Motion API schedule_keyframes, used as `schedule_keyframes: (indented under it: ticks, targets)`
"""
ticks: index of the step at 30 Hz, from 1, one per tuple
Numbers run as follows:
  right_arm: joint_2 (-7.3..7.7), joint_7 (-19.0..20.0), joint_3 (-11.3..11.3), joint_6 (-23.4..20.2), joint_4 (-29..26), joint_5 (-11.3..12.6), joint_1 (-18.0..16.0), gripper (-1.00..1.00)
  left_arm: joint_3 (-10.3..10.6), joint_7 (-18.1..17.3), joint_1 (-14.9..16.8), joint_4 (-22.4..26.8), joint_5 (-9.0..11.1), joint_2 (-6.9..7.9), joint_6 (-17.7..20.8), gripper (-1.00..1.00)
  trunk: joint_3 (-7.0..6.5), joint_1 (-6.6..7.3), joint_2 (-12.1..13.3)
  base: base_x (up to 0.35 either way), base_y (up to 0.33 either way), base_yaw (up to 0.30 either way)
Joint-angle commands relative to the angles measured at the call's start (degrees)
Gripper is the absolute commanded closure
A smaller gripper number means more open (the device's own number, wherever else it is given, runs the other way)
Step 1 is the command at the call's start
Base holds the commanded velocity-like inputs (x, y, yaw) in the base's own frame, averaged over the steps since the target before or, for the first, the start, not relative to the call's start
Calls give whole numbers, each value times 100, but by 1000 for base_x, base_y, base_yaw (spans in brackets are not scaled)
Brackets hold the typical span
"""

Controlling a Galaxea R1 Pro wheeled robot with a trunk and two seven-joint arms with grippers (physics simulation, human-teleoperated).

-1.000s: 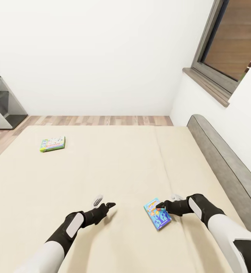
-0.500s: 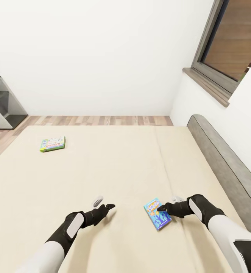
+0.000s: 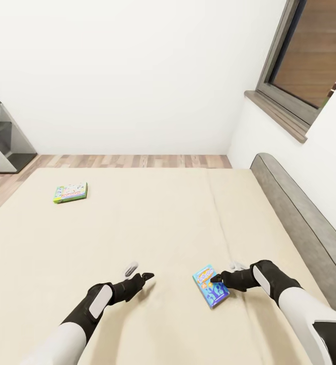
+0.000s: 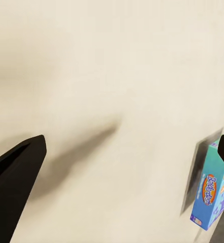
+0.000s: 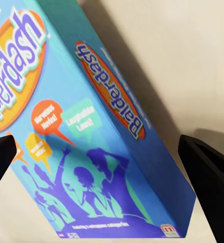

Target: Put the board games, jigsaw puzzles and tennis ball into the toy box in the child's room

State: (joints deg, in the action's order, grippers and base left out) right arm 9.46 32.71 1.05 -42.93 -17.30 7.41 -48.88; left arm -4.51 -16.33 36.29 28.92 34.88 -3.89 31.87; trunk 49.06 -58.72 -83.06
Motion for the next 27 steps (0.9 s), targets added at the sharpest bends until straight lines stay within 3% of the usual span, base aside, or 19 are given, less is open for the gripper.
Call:
schedule_keyframes:
  ticks: [1,27]
  targets:
    - [3,-21,36,-40,-2,-3,2,-100,-41,3,1,-1,-43,-7,42,-100,5,0,-2,0,9,0]
    - [3,-27,36,-40,-2,-3,8,-100,-36,-137,1,-1,-47,-7,42,-100,5,0,-2,0,113,0]
